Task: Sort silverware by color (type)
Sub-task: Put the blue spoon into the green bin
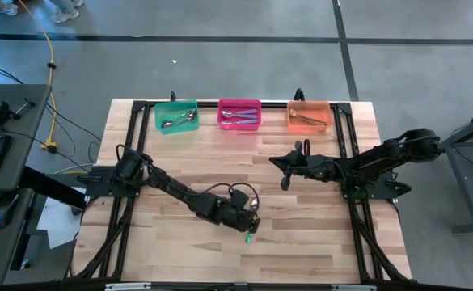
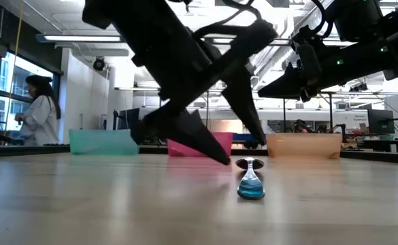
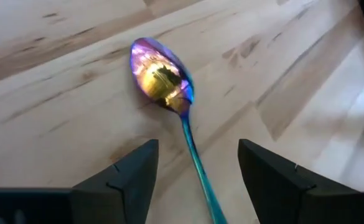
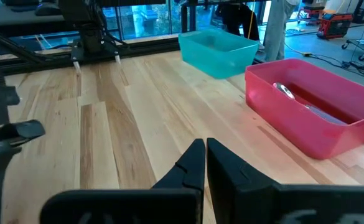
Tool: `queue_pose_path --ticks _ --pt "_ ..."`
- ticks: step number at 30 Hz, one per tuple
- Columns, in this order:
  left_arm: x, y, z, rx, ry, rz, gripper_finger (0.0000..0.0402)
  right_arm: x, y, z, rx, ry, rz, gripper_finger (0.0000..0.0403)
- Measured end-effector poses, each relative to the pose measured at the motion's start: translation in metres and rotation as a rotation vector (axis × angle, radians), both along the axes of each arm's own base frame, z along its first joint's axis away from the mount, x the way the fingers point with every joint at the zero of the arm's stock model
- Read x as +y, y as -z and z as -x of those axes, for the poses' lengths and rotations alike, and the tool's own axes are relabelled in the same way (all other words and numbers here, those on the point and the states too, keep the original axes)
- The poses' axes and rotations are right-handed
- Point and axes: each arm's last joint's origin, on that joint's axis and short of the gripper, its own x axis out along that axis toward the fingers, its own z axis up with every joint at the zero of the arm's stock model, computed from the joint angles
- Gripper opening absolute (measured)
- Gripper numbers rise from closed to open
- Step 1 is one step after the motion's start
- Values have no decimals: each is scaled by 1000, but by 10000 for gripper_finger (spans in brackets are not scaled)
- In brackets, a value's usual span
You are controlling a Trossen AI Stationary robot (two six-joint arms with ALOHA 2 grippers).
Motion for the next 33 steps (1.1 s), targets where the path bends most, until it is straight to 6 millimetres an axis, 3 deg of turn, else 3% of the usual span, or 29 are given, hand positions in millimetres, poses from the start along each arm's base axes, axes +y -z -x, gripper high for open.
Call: queue_pose_path --ticks 4,16,27,33 --pt "1 12 -4 29 10 -42 214 0 0 0 0 0 0 0" --pt "11 23 -10 133 62 -233 199 0 0 0 7 -4 17 0" --pt "39 8 13 476 322 -408 75 0 1 0 11 -2 9 0" --pt "58 12 20 610 502 -505 15 0 1 0 11 -1 6 0"
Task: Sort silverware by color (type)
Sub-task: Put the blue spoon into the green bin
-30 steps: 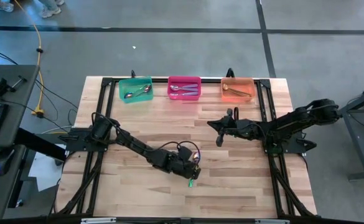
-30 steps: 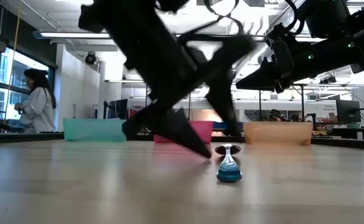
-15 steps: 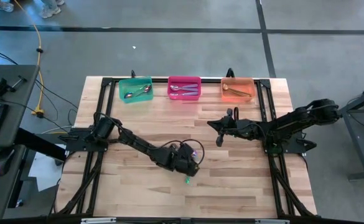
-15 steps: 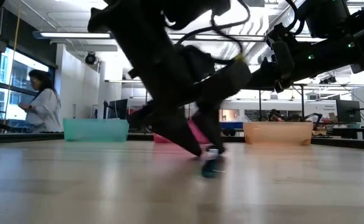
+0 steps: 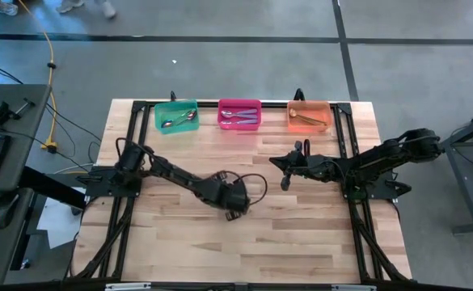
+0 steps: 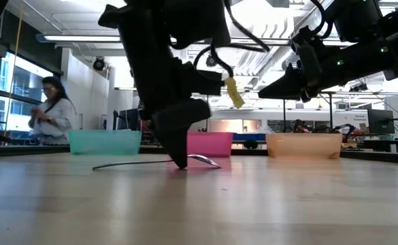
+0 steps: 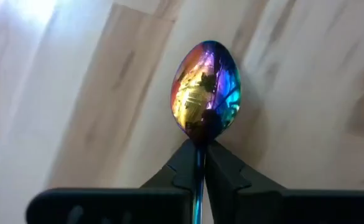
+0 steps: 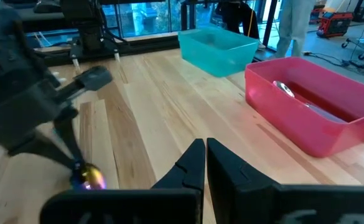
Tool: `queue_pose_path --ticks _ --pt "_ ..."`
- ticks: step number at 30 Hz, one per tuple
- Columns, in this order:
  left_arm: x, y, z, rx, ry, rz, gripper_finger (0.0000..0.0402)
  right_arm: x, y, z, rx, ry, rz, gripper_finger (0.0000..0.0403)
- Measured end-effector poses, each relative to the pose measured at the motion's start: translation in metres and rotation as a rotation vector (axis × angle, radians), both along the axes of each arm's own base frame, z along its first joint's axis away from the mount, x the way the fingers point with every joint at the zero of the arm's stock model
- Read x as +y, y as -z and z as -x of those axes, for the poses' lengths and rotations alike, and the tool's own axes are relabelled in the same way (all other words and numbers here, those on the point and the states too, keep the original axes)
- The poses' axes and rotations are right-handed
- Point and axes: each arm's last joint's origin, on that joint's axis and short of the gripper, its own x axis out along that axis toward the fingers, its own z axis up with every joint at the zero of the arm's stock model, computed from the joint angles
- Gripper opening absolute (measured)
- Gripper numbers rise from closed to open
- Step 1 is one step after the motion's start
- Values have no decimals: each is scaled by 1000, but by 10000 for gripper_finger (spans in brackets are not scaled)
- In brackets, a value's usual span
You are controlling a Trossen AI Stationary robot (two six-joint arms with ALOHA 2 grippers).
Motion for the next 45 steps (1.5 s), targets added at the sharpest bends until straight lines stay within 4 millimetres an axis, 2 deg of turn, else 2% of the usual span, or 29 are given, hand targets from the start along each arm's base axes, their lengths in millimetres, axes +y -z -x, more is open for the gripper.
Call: queue_pose_path --ticks 7,11,16,25,30,36,41,45 --pt "28 -12 17 44 116 22 6 0 0 0 -12 8 -31 0" --pt "46 -20 39 31 154 61 4 0 0 0 -15 15 -28 0" --pt "73 -39 74 12 189 32 3 0 -1 0 -25 15 -32 0" --pt "146 -89 132 -6 228 -134 2 0 -2 0 -31 17 -37 0" --pt "192 -109 162 30 160 -222 1 0 -2 -1 -44 21 -57 0" --pt "240 -110 190 93 -4 -265 1 0 -2 -1 -44 22 -60 0" --pt "273 -105 200 44 -68 -266 1 0 -2 0 -39 22 -59 0" --pt "289 -90 202 42 -82 -221 1 0 -2 0 -38 22 -59 0"
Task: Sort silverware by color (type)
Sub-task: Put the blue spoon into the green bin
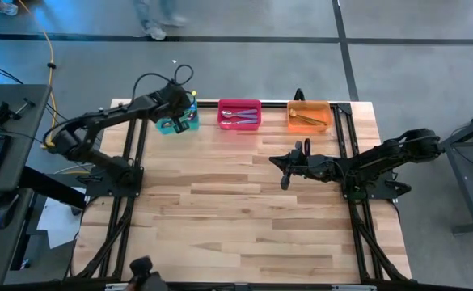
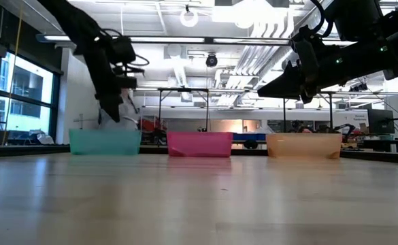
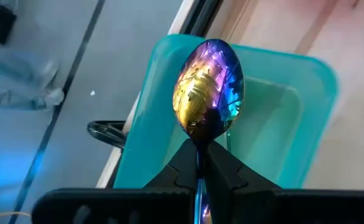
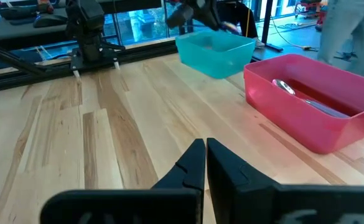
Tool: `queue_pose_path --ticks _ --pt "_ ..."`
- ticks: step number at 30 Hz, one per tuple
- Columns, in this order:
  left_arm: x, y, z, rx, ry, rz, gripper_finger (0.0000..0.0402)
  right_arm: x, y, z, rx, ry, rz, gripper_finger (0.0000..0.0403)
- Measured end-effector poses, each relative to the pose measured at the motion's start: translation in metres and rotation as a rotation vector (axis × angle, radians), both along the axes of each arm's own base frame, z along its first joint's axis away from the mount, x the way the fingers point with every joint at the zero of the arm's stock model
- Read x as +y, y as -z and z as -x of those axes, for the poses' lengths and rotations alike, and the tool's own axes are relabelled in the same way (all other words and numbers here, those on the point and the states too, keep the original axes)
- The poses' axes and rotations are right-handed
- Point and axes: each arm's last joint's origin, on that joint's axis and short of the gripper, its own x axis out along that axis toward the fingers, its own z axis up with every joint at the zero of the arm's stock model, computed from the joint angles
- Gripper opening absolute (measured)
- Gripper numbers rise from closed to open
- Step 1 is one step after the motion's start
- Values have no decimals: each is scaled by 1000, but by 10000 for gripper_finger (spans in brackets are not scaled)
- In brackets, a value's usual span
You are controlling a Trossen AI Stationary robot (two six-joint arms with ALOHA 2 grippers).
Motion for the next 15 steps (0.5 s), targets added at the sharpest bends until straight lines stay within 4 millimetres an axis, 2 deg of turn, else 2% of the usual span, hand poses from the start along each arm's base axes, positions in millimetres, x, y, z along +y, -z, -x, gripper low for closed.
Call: queue_pose_path --ticks 6,15 --pt "16 23 -8 16 -6 10 1 0 0 0 2 -1 5 0" --pt "28 36 -13 -28 -15 14 1 0 0 0 3 -1 6 0"
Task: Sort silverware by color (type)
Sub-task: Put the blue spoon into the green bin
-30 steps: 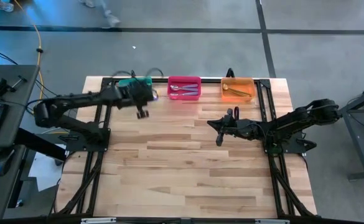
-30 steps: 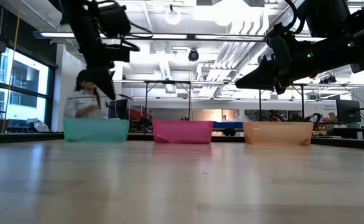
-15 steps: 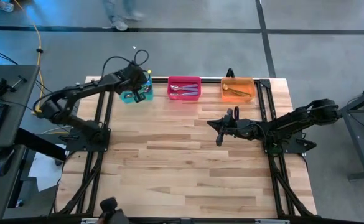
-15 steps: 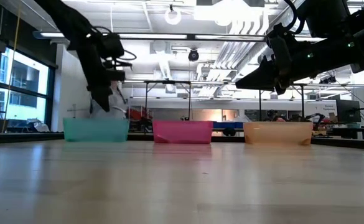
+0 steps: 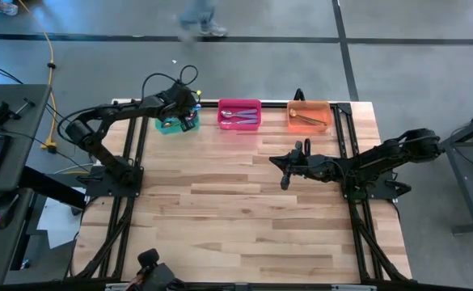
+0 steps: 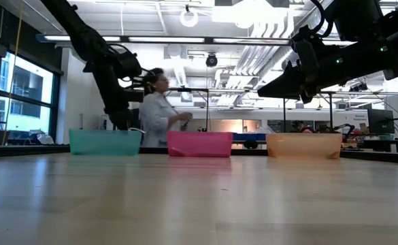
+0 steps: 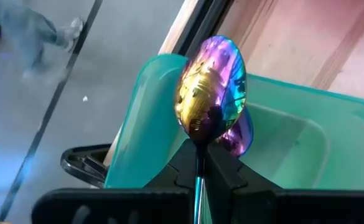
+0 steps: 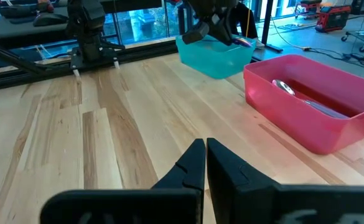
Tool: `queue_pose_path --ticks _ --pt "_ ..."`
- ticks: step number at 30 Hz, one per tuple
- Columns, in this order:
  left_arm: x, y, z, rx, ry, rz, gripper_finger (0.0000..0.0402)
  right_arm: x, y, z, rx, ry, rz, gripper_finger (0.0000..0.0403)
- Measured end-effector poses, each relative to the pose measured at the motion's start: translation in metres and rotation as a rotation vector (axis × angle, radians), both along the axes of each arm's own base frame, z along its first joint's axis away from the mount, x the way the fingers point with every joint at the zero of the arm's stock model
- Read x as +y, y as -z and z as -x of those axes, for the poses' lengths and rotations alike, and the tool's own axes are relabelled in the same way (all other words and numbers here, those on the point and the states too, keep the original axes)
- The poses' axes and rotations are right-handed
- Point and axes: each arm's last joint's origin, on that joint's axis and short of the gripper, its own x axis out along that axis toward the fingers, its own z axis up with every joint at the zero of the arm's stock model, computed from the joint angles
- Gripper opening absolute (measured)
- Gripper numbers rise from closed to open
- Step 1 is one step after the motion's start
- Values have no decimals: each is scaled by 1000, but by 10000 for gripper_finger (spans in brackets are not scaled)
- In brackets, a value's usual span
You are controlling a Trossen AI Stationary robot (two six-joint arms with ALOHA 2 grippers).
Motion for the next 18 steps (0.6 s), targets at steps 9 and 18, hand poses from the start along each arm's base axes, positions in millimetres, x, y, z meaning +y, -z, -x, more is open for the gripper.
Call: queue_pose_path --ticks 9,18 --pt "-1 2 5 46 -72 4 3 0 0 0 1 0 1 0" --pt "-4 5 8 39 -141 46 5 0 0 0 7 -4 18 0"
